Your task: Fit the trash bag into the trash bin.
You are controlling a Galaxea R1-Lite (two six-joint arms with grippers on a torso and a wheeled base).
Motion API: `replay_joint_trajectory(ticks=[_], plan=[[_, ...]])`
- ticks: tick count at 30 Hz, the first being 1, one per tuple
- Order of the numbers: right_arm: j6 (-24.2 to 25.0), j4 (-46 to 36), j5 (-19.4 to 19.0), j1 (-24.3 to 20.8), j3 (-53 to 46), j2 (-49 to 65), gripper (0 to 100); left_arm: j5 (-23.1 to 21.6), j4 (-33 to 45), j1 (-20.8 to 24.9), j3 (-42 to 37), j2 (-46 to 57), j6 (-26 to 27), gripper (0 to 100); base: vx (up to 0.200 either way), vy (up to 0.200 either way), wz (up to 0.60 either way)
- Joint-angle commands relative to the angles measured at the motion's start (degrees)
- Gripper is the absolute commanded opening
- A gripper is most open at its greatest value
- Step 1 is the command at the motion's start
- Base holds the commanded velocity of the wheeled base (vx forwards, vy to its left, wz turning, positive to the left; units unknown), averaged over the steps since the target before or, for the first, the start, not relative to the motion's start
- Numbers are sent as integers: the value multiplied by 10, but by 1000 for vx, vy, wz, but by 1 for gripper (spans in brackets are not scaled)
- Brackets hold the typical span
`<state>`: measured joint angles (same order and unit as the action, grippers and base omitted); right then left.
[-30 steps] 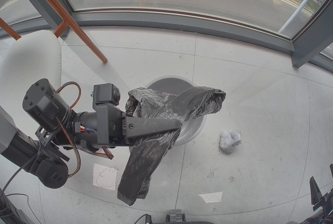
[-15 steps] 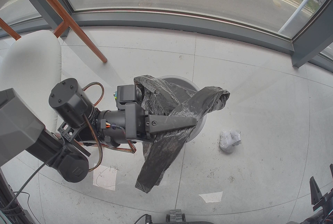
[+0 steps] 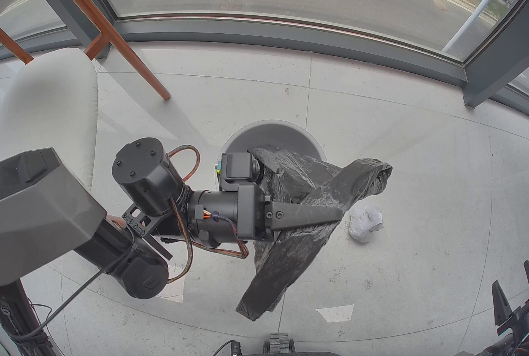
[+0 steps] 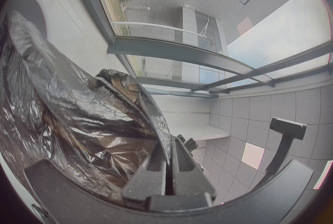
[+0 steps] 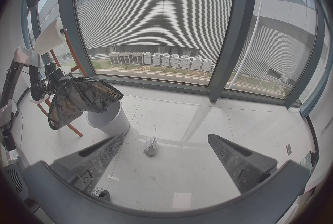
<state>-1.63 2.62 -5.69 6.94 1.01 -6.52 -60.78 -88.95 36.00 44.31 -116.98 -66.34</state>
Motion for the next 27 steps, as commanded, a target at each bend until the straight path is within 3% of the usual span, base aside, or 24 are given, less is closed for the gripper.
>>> replay_joint_trajectory(ticks=[1, 5, 9, 11, 17, 20, 21, 23, 25, 27], plan=[[0, 0, 0, 0, -10, 0, 100, 0, -10, -5, -13, -16, 7, 0, 0, 0, 0], [1, 0, 0, 0, -10, 0, 100, -1, -10, -75, -31, -22, 55, 0, 0, 0, 0], [1, 0, 0, 0, -10, 0, 100, 4, -10, -103, -31, -16, 63, 0, 0, 0, 0], [0, 0, 0, 0, -10, 0, 100, 30, -10, -109, -30, -13, 74, 0, 0, 0, 0], [-2, -1, 0, 0, -10, 0, 100, 227, 7, -109, -36, -7, 176, 0, 0, 0, 0], [-2, -1, 0, 0, -10, 0, 100, 295, 26, -109, -42, -7, 247, 0, 0, 0, 0], [-2, -1, 0, 0, -10, 0, 100, 295, 26, -109, -42, -7, 247, 0, 0, 0, 0], [-3, -1, 0, 0, -10, 0, 100, 364, 26, -107, -41, -15, 342, 0, 0, 0, 0], [-3, -1, 0, 0, -10, 0, 100, 381, 1, -100, -40, -25, 390, 0, 0, 0, 0], [-3, -1, 0, 0, -10, 0, 100, 378, -9, -96, -36, -23, 393, 0, 0, 0, 0]])
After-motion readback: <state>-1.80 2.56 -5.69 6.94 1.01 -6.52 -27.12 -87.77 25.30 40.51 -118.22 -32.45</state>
